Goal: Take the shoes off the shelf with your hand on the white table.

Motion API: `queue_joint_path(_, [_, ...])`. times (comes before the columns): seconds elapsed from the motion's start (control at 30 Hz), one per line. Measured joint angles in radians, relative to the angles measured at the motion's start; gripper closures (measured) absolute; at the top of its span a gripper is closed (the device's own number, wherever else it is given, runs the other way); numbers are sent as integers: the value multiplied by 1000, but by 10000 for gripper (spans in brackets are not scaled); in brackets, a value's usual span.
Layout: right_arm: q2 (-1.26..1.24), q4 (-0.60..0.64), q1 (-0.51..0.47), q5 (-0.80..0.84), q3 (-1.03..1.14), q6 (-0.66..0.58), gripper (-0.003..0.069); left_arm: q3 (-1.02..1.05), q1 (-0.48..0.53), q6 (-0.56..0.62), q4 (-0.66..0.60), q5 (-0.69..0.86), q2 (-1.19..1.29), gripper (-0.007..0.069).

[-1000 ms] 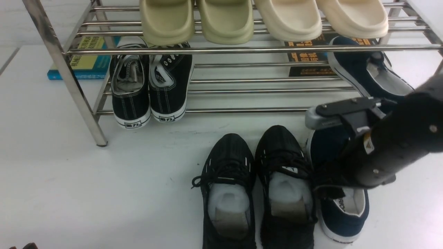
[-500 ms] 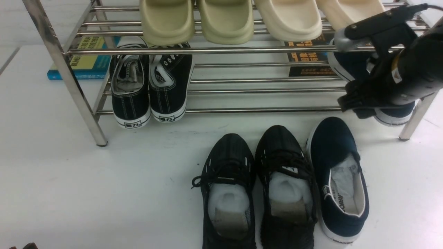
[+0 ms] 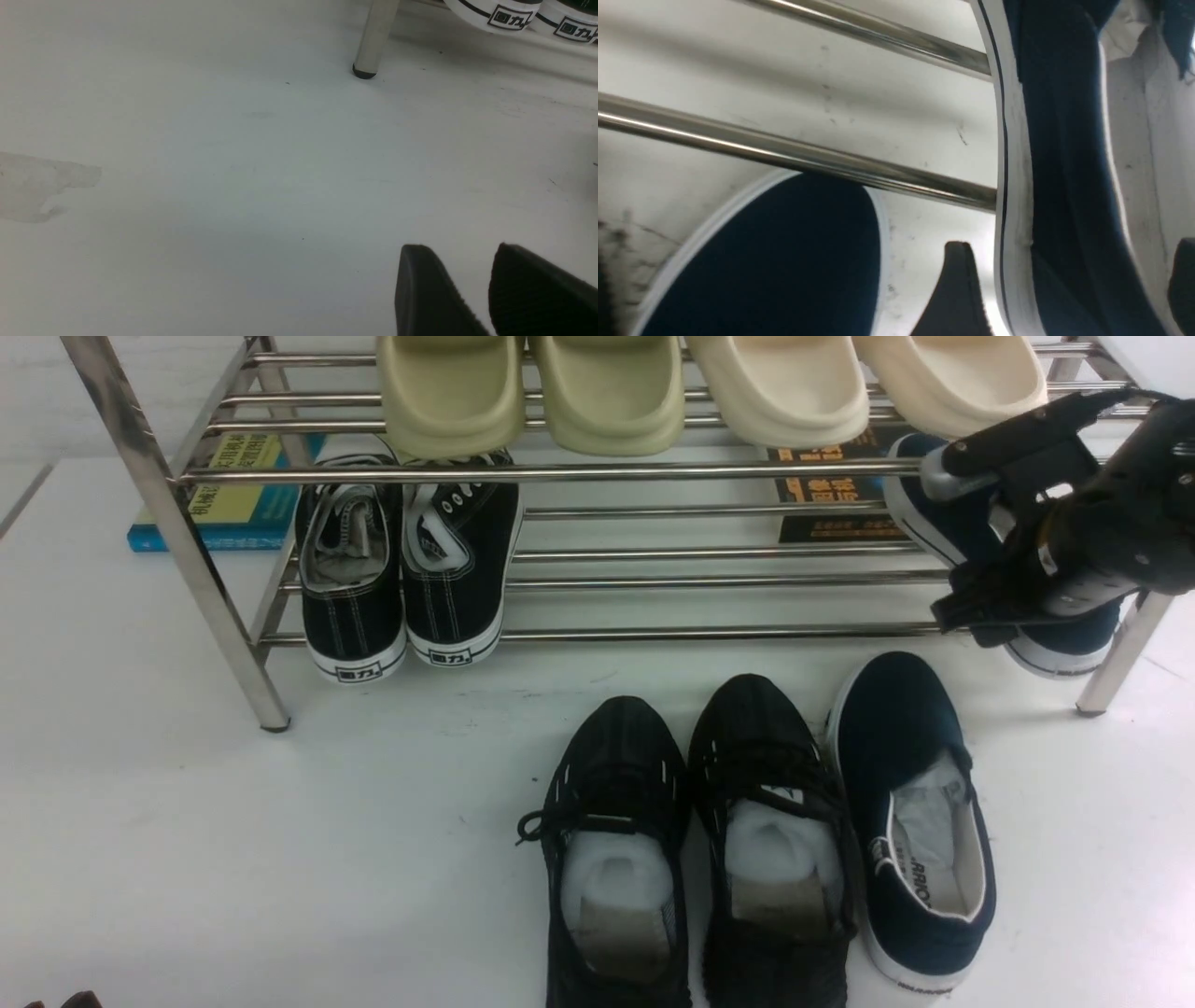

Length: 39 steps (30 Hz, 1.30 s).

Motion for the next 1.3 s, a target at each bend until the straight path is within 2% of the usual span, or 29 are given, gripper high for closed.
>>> queue_joint_path(0.2, [44,-75,-1,-33,0,5,125,0,0,0,0,0,0,382])
queue_joint_path(0.27, [52,-102,-1,-38,0,6,179,0,0,0,0,0,0,382])
queue_joint_path(0.33, [57,-146,-1,-42,0,11,299,0,0,0,0,0,0,382])
queue_joint_path(0.37, [57,-150,-1,-42,0,13,310,0,0,0,0,0,0,382])
queue_joint_path(0.4, [58,-169,-1,-41,0,16,423,0,0,0,0,0,0,382])
queue_joint_path(0.47, [58,-169,0,-41,0,21,552,0,0,0,0,0,0,382])
queue_joint_path(0.5, [58,-165,2,-40,0,23,605,0,0,0,0,0,0,382])
queue_joint_path(0.53, [57,-163,5,-34,0,23,623,0,0,0,0,0,0,382])
queue_joint_path(0.73, [15,-106,40,82,-1,27,634,0,0,0,0,0,0,382])
queue_joint_path(0.93, [-110,28,101,233,1,23,634,0,0,0,0,0,0,382])
queue_joint_path(1.0, [-172,113,116,291,1,10,634,0,0,0,0,0,0,382])
queue_joint_path(1.3, [-317,348,121,534,1,-188,634,0,0,0,0,0,0,382])
